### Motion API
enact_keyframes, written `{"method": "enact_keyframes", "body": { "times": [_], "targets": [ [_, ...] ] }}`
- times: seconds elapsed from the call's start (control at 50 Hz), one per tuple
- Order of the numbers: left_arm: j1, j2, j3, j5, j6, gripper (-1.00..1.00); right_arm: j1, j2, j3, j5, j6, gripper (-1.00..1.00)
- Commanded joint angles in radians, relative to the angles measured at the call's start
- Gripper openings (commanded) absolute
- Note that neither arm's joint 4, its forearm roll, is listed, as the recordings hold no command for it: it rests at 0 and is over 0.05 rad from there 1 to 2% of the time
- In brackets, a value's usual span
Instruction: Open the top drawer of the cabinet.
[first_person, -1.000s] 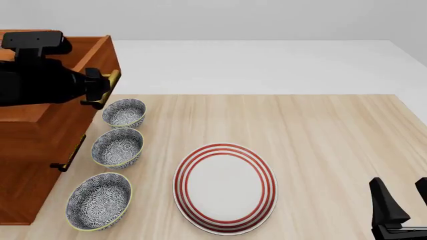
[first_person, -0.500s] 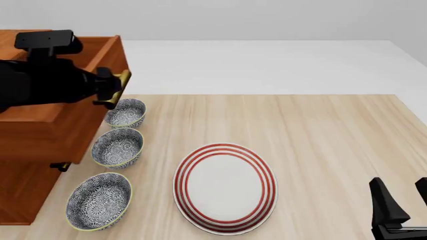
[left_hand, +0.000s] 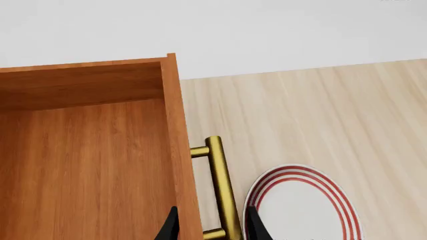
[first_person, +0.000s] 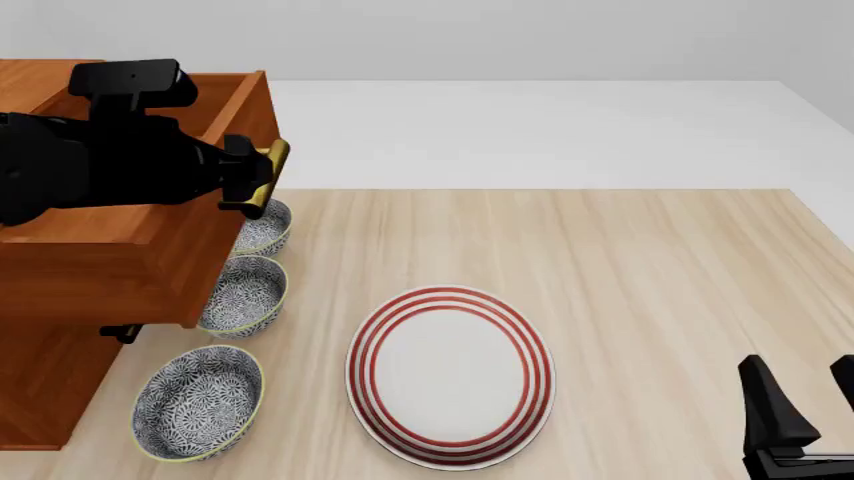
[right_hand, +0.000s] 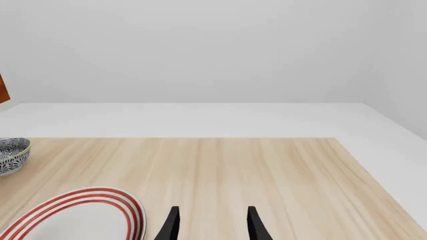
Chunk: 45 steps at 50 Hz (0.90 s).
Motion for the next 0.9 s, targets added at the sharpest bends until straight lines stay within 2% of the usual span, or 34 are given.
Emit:
{"method": "enact_keyframes", "body": {
  "times": [0.02, 0.66, 0.9],
  "targets": [
    [-0.038, 0.191, 0.118, 0.000, 0.105, 1.00, 0.000, 0.000, 0.000, 0.000, 0.000, 1.00],
    [-0.076, 0.206, 0.120, -0.014, 0.089, 1.00, 0.000, 0.000, 0.000, 0.000, 0.000, 1.00],
    [-0.077, 0.140, 0.041, 0.045, 0.062, 1.00, 0.000, 0.000, 0.000, 0.000, 0.000, 1.00]
  ]
}}
